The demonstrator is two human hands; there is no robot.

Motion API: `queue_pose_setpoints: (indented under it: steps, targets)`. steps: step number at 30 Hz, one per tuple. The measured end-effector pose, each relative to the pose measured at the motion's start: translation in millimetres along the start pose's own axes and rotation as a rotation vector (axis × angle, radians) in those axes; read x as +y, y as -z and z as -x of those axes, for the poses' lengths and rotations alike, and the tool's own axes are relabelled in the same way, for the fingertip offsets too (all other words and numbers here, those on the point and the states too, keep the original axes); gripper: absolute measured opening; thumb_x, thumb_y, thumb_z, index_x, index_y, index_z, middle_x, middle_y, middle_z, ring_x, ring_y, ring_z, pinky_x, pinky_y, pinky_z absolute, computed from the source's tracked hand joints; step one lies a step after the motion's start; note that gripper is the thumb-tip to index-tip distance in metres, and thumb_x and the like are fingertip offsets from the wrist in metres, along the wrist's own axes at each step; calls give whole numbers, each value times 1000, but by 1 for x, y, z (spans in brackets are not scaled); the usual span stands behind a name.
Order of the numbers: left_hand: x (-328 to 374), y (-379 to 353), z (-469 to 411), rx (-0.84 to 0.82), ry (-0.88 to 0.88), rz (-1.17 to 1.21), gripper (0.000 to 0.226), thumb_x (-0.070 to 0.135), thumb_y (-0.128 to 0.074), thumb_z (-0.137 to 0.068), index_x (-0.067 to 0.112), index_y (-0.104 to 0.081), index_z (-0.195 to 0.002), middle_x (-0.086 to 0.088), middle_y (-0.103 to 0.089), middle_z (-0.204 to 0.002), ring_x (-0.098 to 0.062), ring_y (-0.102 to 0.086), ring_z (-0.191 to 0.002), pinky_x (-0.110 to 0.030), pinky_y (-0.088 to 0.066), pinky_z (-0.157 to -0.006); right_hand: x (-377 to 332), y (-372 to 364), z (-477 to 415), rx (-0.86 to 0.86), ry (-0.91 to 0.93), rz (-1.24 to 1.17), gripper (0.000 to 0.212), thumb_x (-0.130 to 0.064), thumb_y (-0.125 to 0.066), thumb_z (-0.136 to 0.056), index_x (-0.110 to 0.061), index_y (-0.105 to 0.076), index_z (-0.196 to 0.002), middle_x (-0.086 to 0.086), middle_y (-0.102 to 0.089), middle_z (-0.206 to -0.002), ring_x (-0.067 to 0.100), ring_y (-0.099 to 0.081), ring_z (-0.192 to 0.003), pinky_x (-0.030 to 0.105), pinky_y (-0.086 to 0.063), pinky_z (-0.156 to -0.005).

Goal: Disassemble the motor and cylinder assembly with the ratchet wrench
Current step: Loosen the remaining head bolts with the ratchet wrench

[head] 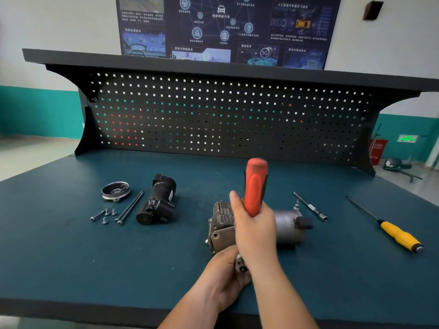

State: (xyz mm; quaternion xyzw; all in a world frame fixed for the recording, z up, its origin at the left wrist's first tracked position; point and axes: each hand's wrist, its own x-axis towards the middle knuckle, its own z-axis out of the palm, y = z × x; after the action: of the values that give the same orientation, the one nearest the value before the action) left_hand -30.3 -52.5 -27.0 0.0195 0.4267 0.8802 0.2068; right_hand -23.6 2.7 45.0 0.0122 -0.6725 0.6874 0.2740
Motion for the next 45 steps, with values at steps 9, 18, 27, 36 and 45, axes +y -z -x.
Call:
queue_pose_setpoints:
  steps: [9, 18, 27, 36, 45]
  targets:
    - [0, 0, 3, -57, -18, 94, 33, 22, -56, -73, 6, -75, -96, -13, -70, -98, -20, -62, -83, -32, -44, -77, -8, 27, -6, 107, -107, -596, 37, -20, -53, -94, -20, -38, -60, -11, -27, -38, 3, -21, -31, 13, -19, -32]
    - [-1, 3, 3, -45, 1, 41, 35, 21, -56, -72, 16, -76, -100, -8, -69, -102, -15, -64, -74, -27, -46, -66, 6, 46, -14, 242, -193, -740, 46, -31, -46, -99, -22, -26, -59, -11, -19, -41, 4, -16, -33, 16, -16, -32]
    - [-2, 1, 6, -25, -66, 20, 36, 23, -61, -71, 15, -70, -104, -7, -72, -89, -12, -67, -69, -24, -49, -65, 13, 53, -19, 395, -330, -972, 51, -38, -51, -96, -23, -29, -52, -11, -17, -45, 6, -17, -34, 17, -18, -31]
    - [-1, 1, 4, 55, -46, 49, 23, 26, -66, -67, 13, -77, -82, -8, -73, -86, -12, -67, -66, -23, -53, -60, 6, 42, -9, 347, -164, -795, 50, -28, -47, -99, -24, -29, -52, -10, -19, -42, 6, -17, -33, 17, -18, -33]
    - [0, -4, 2, 56, -36, 30, 17, 28, -65, -69, 18, -78, -69, -2, -73, -78, -10, -68, -64, -22, -52, -63, -13, 22, -28, -84, -130, -256, 36, -23, -62, -90, -18, -40, -62, -9, -34, -41, 6, -30, -33, 18, -25, -35]
